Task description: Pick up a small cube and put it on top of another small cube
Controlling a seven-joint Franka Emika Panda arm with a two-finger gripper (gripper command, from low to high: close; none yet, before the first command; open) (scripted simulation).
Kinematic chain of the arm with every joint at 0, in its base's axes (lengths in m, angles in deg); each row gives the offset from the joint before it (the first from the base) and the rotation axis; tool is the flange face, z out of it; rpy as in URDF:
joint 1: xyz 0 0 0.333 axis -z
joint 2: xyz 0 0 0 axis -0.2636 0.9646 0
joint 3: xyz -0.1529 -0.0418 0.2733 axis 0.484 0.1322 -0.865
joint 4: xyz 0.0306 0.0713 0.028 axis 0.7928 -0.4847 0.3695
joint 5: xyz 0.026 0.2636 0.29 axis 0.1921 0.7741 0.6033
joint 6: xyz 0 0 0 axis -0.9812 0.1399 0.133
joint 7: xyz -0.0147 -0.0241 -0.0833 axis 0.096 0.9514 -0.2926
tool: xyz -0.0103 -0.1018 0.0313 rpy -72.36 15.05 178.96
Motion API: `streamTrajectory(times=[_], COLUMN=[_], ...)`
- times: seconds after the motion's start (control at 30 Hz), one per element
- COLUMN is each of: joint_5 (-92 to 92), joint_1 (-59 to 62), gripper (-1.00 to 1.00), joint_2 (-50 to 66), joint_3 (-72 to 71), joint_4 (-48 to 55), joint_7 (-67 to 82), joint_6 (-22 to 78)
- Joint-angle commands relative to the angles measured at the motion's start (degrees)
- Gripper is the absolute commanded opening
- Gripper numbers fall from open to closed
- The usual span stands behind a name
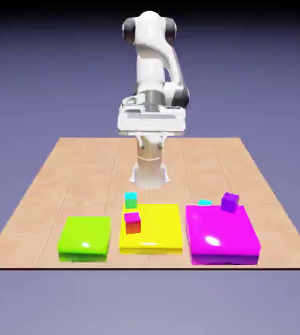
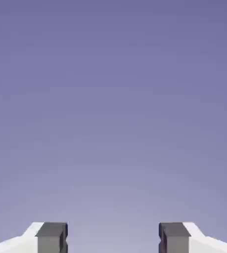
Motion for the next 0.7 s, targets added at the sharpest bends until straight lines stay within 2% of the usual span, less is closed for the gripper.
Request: streamTrajectory(times=[0.0,0.67], joint_5=[-0.13,-2.7], joint_1=[-1.58,-33.25], gripper=[0.0,0.0], joint_2=[1.11,23.32], joint_3=[0.1,2.11], joint_4=[-0.28,-5.84], joint_7=[-2.5,-52.33], joint_6=[0.29,6.03])
